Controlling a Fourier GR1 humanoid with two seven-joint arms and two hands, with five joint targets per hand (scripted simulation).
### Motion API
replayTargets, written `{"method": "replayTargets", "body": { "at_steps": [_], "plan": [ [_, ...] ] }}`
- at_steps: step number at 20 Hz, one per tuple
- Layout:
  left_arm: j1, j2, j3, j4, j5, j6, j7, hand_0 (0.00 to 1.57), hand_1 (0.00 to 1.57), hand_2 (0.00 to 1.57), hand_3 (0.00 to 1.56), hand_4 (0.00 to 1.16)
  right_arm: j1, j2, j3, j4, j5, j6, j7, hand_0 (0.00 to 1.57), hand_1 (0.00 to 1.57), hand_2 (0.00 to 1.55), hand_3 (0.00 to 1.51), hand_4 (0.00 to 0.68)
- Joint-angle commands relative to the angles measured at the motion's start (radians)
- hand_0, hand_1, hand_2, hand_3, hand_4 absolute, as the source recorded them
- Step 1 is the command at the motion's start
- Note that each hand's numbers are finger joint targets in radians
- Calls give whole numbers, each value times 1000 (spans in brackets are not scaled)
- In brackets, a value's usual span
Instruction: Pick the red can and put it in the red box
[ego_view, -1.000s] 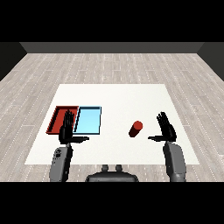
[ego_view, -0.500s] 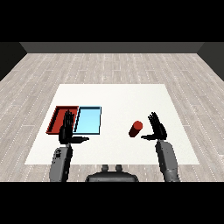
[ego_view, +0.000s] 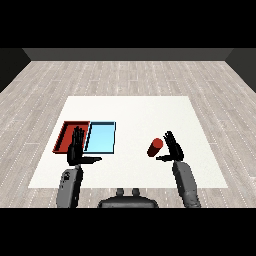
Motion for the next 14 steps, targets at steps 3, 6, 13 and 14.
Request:
{"method": "replayTargets", "body": {
  "at_steps": [3,6,13,14],
  "plan": [
    [25,34,28,20,26,-47,-29,0,0,0,0,0,-39,63,33,-32,3,-85,78,0,0,0,0,0],
    [-28,-5,-7,54,-8,0,-20,0,0,0,0,0,-39,38,26,43,-4,-39,2,0,0,0,0,0],
    [-42,-8,-6,42,-33,32,-6,0,0,0,0,0,-171,16,-7,204,-29,-20,9,0,0,0,0,0],
    [-67,8,14,46,-8,17,6,0,0,0,0,0,-110,36,24,164,-15,-2,-36,0,0,0,0,0]
  ]
}}
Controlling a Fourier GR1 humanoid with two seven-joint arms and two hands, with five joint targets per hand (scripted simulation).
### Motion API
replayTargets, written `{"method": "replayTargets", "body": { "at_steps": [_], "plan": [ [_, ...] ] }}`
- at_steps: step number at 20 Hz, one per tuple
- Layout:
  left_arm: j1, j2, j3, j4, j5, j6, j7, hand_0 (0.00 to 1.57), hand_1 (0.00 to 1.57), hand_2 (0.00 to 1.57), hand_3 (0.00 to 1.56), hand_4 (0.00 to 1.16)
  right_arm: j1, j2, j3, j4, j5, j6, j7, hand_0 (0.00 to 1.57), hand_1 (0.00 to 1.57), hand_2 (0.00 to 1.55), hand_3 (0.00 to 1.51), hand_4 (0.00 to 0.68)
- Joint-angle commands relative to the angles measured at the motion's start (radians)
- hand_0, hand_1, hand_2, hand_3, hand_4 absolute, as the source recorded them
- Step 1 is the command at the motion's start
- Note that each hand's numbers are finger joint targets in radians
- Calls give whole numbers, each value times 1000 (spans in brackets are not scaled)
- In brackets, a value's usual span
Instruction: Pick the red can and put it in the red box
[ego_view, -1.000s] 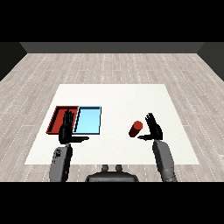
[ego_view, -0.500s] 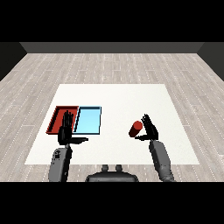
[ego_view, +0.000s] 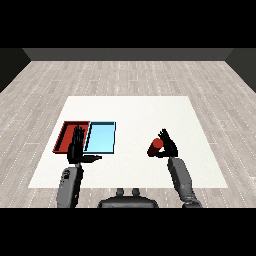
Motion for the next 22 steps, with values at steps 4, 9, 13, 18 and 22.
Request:
{"method": "replayTargets", "body": {
  "at_steps": [4,9,13,18,22],
  "plan": [
    [38,12,2,-61,7,-10,23,0,0,0,0,0,-58,6,-1,84,3,-22,-37,0,0,0,0,0],
    [-31,8,36,45,30,-6,-5,0,0,0,0,0,13,52,50,-13,8,-33,2,0,0,0,0,0],
    [16,25,31,-27,31,-23,2,0,0,0,0,0,-62,54,45,80,10,-25,-20,0,0,0,0,0],
    [-3,-41,-35,-7,-43,56,-12,0,0,0,0,0,-68,85,55,97,40,-105,-26,0,0,0,0,0],
    [15,-27,-38,-101,-24,47,67,0,0,0,0,0,-114,88,53,89,59,-193,45,0,0,0,0,0]
  ]
}}
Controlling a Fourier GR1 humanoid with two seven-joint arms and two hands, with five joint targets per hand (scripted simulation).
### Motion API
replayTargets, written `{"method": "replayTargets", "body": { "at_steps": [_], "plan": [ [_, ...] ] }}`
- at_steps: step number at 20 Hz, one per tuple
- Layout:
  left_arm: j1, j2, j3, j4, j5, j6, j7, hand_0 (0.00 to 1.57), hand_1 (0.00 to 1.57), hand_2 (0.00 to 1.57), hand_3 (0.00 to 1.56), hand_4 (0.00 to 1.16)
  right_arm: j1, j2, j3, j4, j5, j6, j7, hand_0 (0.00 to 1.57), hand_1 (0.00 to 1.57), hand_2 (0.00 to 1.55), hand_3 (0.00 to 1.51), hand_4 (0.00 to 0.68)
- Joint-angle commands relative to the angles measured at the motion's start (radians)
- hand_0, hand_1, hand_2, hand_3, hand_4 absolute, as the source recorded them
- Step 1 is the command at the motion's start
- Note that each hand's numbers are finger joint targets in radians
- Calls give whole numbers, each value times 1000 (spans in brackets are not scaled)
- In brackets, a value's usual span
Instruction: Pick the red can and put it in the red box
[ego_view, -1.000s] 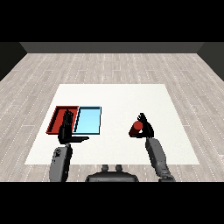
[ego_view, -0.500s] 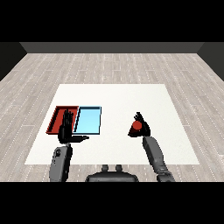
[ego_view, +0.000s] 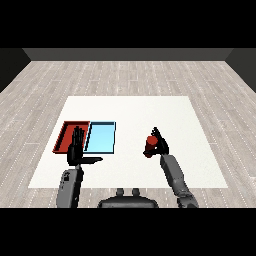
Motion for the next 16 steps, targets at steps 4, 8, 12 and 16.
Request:
{"method": "replayTargets", "body": {
  "at_steps": [4,8,12,16],
  "plan": [
    [-84,-4,6,58,-19,32,20,0,0,0,0,0,-34,34,14,14,38,-214,26,1262,1262,1324,1280,269],
    [-70,22,41,34,26,0,21,0,0,0,0,0,-44,34,19,99,55,-279,-44,1452,1452,1456,1418,612],
    [13,-14,-12,-4,4,3,4,0,0,0,0,0,-76,3,1,70,59,-243,-1,1474,1474,1450,1401,589],
    [-8,25,19,37,13,-29,-20,0,0,0,0,0,-3,-14,27,15,76,-218,-1,1473,1473,1443,1385,597]
  ]
}}
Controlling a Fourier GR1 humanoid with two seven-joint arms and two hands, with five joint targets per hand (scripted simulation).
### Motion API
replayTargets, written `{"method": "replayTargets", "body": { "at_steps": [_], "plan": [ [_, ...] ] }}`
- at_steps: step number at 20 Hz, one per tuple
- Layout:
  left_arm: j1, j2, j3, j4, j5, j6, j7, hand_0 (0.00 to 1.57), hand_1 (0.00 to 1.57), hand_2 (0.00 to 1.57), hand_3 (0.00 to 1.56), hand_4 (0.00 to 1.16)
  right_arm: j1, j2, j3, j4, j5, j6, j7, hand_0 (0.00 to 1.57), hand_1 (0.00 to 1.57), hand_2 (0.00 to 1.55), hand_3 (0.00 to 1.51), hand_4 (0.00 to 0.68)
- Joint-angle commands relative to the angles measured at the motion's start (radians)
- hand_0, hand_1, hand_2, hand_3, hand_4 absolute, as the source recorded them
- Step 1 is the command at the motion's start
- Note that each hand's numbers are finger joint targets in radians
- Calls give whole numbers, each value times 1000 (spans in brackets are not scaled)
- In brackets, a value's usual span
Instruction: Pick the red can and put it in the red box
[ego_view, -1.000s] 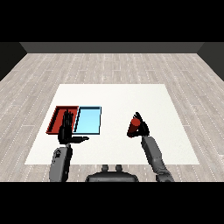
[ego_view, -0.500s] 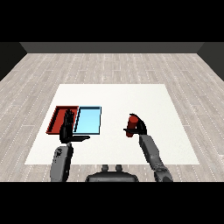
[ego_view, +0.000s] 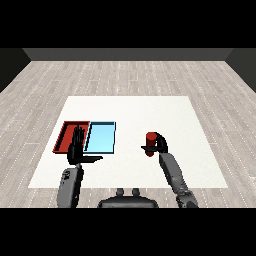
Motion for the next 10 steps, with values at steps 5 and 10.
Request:
{"method": "replayTargets", "body": {
  "at_steps": [5,10],
  "plan": [
    [10,-18,-32,63,-24,-16,-69,0,0,0,0,0,32,-48,27,-138,22,19,14,1437,1437,1433,1369,615],
    [9,-28,-68,-30,-36,7,27,0,0,0,0,0,46,-37,56,-320,27,-2,77,1422,1422,1428,1372,621]
  ]
}}
